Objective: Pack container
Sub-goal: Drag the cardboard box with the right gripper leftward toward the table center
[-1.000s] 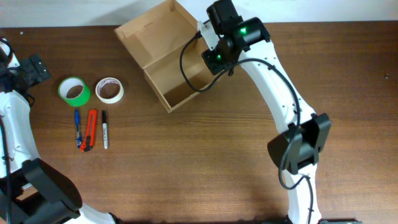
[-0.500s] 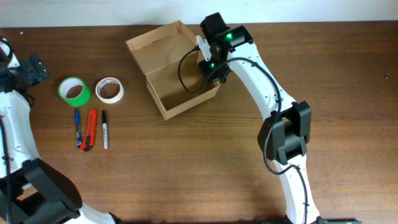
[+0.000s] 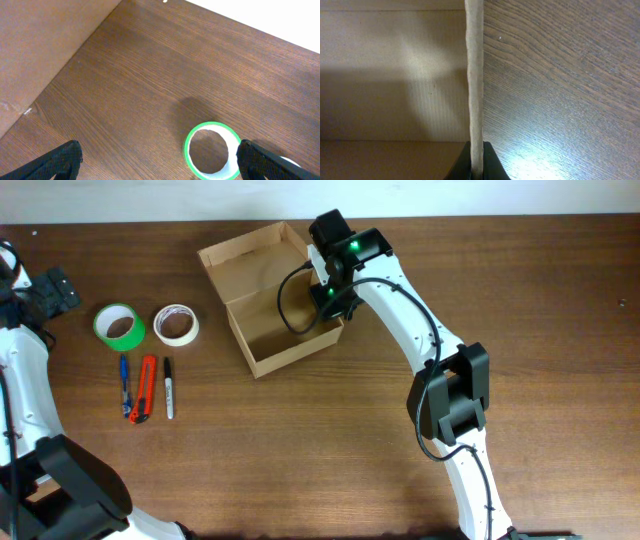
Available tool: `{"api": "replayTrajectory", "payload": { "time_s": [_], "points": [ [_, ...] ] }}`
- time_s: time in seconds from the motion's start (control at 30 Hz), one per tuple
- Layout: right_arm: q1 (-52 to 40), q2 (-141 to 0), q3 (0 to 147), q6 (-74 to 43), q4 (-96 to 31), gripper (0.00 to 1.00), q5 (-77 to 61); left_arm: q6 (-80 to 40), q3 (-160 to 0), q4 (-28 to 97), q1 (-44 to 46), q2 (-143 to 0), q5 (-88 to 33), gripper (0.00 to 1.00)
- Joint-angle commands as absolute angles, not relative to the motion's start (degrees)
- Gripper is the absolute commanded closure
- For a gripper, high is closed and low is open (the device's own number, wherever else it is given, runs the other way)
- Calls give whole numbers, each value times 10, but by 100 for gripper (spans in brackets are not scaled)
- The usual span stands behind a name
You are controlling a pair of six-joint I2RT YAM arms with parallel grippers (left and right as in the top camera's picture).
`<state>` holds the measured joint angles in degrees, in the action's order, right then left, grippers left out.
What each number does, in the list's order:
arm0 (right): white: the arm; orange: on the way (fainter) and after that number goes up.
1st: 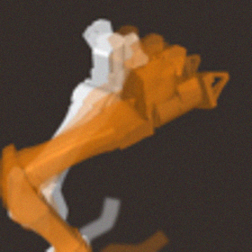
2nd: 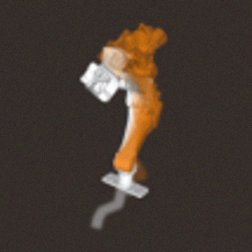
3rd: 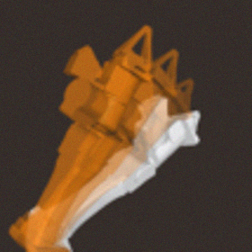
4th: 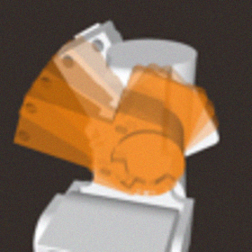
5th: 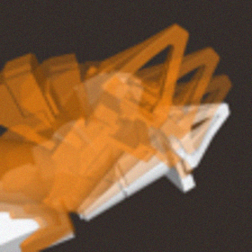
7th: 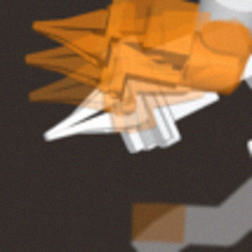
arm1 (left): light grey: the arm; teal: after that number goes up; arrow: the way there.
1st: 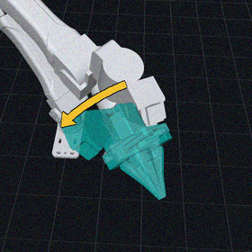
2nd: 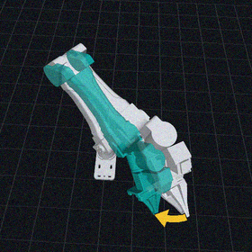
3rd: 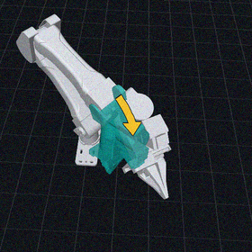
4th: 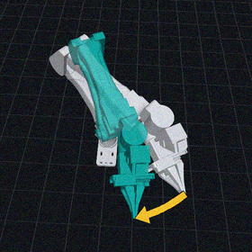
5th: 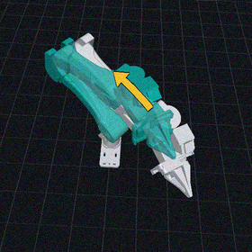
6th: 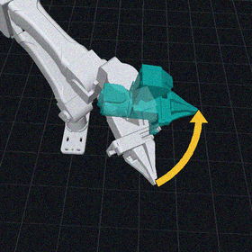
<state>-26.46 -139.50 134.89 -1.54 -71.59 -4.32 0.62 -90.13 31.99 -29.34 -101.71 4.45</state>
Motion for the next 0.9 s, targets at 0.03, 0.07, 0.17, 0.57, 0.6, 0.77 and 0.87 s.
{"api": "replayTrajectory", "payload": {
  "time_s": [0.03, 0.07, 0.17, 0.57, 0.6, 0.77, 0.87],
  "points": [
    [-266, -1401, 1335, -25, -714, 96, -39, 9, -911, 320, -295, -1023, 38, 1],
    [-267, -1401, 1331, -25, -713, 96, -39, 9, -911, 320, -295, -1023, 38, 0],
    [-272, -1401, 1314, -36, -706, 96, -38, 9, -911, 320, -295, -1023, 38, 0],
    [-261, -1400, 1308, -46, -695, 40, -38, 9, -911, 320, -295, -1023, 38, 0],
    [-261, -1399, 1308, -45, -696, 39, -38, 9, -911, 320, -295, -1023, 38, 0],
    [-261, -1386, 1328, -34, -699, 36, -34, 9, -911, 320, -295, -1023, 38, 0],
    [-260, -1364, 1362, -28, -710, 34, 2, 9, -911, 320, -295, -1023, 38, 0]
  ]
}}
